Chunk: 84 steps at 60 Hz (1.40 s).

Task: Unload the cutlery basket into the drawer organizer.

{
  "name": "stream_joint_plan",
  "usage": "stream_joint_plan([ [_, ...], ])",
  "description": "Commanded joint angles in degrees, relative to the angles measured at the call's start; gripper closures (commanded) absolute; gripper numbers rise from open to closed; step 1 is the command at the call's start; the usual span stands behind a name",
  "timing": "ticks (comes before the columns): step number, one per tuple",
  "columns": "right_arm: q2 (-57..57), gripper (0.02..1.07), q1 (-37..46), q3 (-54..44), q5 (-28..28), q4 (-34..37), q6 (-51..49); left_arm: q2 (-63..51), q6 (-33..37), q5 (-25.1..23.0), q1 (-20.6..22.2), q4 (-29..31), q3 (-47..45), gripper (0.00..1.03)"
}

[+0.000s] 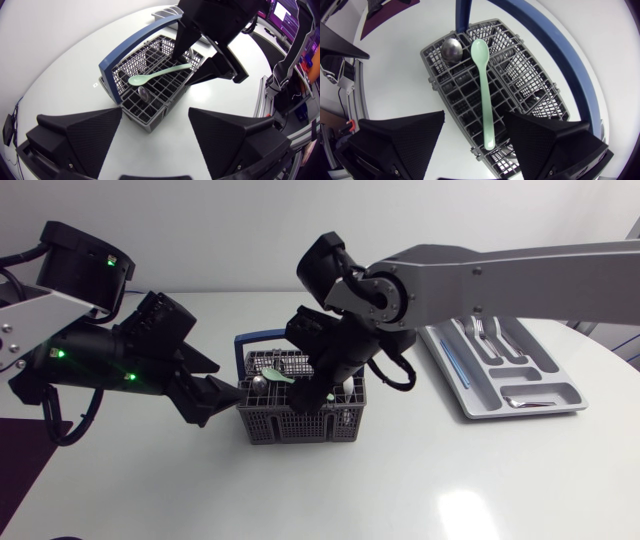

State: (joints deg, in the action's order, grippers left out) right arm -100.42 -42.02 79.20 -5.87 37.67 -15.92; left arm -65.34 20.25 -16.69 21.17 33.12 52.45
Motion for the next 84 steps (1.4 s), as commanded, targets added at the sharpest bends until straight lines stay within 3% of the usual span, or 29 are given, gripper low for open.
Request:
stream_joint_plan([
  [1, -2.06, 0.25, -0.43, 1.84, 0.24, -0.4, -1.66, 1.18, 2.25, -0.71, 0.72, 0.19, -1.56, 0.1],
  [16, -3.29, 0.44, -0.26, 2.36, 0.16, -0.58, -3.24, 2.06, 2.78, -0.71, 1.33, 0.19, -2.52, 0.1],
  [40, -5.31, 0.49, -2.8, 1.84, 7.71, -1.81, -2.45, 3.29, 2.95, -0.71, 1.68, 0.19, -3.4, 0.1],
  [84, -3.99, 1.01, -3.77, -0.98, 8.86, -3.31, -2.53, 5.31, 3.22, -0.71, 2.56, 0.63, -4.55, 0.1],
])
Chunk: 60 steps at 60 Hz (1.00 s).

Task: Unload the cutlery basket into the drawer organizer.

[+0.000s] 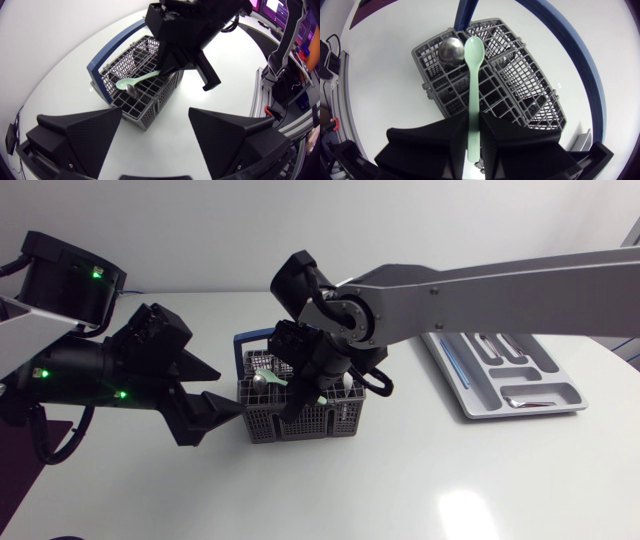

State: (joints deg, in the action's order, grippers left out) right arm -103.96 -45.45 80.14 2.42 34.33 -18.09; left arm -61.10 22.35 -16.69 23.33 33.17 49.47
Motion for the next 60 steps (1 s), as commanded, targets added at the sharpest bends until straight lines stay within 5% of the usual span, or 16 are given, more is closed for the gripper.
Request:
stream_joint_plan([
  [1, -0.36, 1.01, -0.34, -2.0, 0.57, 0.04, -0.37, 1.07, 1.21, -0.71, 0.4, 0.58, -1.57, 0.1],
  [60, 21.08, 1.01, -2.19, -12.2, 2.33, -0.31, -1.34, 0.37, -1.25, -0.63, 0.05, 1.29, -0.34, 0.1],
])
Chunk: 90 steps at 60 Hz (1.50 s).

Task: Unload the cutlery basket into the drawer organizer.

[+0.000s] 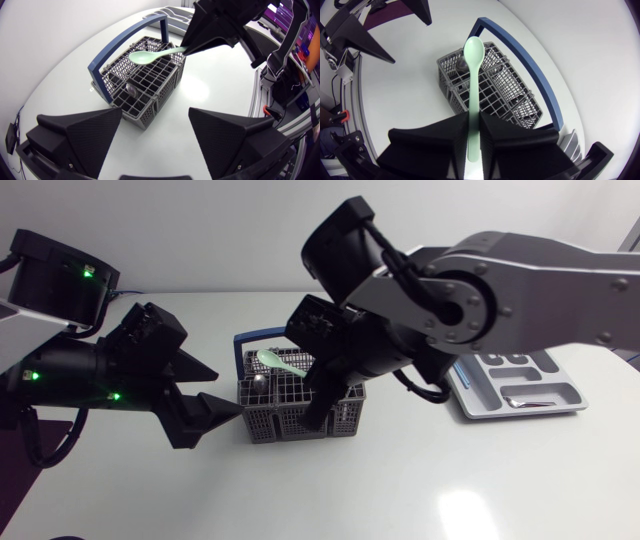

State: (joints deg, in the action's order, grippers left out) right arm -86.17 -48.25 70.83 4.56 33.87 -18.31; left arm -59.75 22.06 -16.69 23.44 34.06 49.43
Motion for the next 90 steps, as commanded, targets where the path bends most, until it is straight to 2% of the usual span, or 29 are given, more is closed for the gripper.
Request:
stream_joint_plan([
  [1, 4.34, 1.01, 1.23, -3.59, 0.01, 0.15, -1.56, -0.99, -0.97, -0.54, -0.06, 0.3, -0.3, 0.1],
  [6, 7.51, 1.01, 3.43, -5.79, -2.45, 0.5, -3.23, -1.6, -1.32, -0.45, -0.41, 0.13, 0.14, 0.1],
  [11, 11.02, 1.01, 7.38, -7.99, -7.19, 2.08, -5.6, -1.78, -1.32, -0.45, -0.41, 0.13, 0.23, 0.1],
  [24, 18.58, 1.01, 21.27, -13.35, -17.21, 8.06, -17.2, -3.01, -2.99, 0.43, -0.06, -0.58, 0.58, 0.1],
  [43, 21.31, 1.01, 40.78, -19.41, -23.63, 13.86, -40.23, -4.59, -6.16, 1.13, -0.33, -0.4, 1.99, 0.08],
  [56, 17.0, 1.01, 54.05, -19.94, -27.41, 16.14, -56.75, -5.73, -7.91, 1.57, -0.41, -0.67, 2.69, 0.06],
  [66, 9.27, 1.01, 65.3, -17.74, -29.34, 17.55, -72.13, -7.49, -10.38, 2.36, -0.24, -0.4, 3.04, 0.05],
  [79, -2.07, 1.01, 74.44, -10.18, -30.22, 17.64, -81.1, -8.19, -12.48, 2.27, -0.15, -0.4, 3.66, 0.05],
  [90, -9.63, 1.01, 78.84, -2.89, -29.96, 17.72, -86.11, -8.37, -13.1, 2.36, -0.24, -0.4, 4.18, 0.05],
])
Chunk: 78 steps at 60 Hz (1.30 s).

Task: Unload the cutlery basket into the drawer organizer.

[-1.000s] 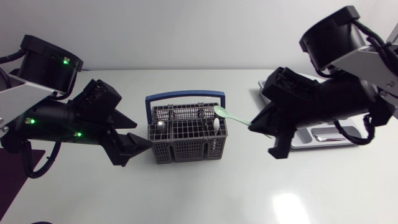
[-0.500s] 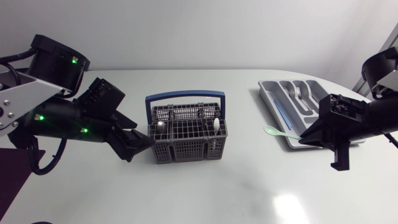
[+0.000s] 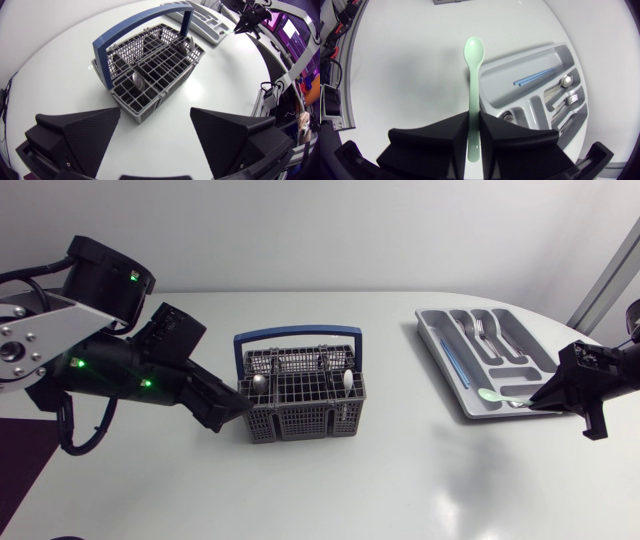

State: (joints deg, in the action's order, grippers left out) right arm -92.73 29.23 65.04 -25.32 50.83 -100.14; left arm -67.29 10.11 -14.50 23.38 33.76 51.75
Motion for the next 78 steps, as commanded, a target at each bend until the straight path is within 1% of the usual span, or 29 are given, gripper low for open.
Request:
stream_joint_plan([
  [1, -3.86, 1.01, 1.7, 3.7, 0.1, 0.76, -4.89, -0.83, -1.14, 0.18, -0.17, -0.1, 1.87, 0.05],
  [9, -9.4, 1.01, 3.81, 9.14, 0.89, 0.59, -7.35, -0.74, -2.02, 0.26, -0.17, -0.27, 1.87, 0.05],
  [25, -16.96, 1.01, 6.01, 16.7, 4.93, -1.7, -13.15, -0.92, -3.17, 0.44, -0.26, -0.45, 1.78, 0.05],
  [28, -17.66, 1.01, 6.01, 17.05, 5.63, -2.49, -13.59, -0.92, -3.43, 0.44, -0.26, -0.54, 1.69, 0.05],
  [32, -18.72, 1.01, 5.66, 16.88, 8.27, -5.04, -14.21, -1.0, -3.52, 0.53, -0.26, -0.54, 1.6, 0.05],
  [41, -20.48, 1.01, 4.6, 17.05, 11.87, -7.76, -15.35, -1.0, -3.6, 0.62, -0.26, -0.54, 1.43, 0.05],
  [51, -21.44, 1.01, 3.11, 16.62, 13.1, -10.05, -15.97, -1.0, -3.6, 0.7, -0.26, -0.54, 1.25, 0.05],
  [54, -21.71, 1.0, 2.67, 15.65, 13.54, -12.16, -16.49, -1.0, -3.6, 0.7, -0.26, -0.54, 1.08, 0.05],
  [57, -22.23, 0.95, 2.49, 15.03, 14.42, -14.27, -16.41, -1.0, -3.6, 0.7, -0.26, -0.54, 0.99, 0.05],
  [65, -23.46, 0.85, 2.41, 13.89, 15.57, -19.19, -15.97, -0.74, -3.6, 0.7, -0.26, -0.54, 0.99, 0.05],
  [71, -23.11, 0.76, 2.76, 14.07, 14.33, -19.89, -15.17, -0.65, -3.6, 0.7, -0.26, -0.54, 1.08, 0.05],
  [73, -22.58, 0.69, 2.85, 14.33, 12.93, -19.89, -14.12, -0.65, -3.6, 0.7, -0.26, -0.54, 1.08, 0.05],
  [75, -21.97, 0.59, 2.93, 14.51, 11.79, -19.89, -12.89, -0.65, -3.6, 0.7, -0.26, -0.54, 1.16, 0.05],
  [78, -21.27, 0.51, 3.2, 14.42, 10.91, -19.8, -12.27, -0.65, -3.69, 0.7, -0.17, -0.54, 1.25, 0.05],
])
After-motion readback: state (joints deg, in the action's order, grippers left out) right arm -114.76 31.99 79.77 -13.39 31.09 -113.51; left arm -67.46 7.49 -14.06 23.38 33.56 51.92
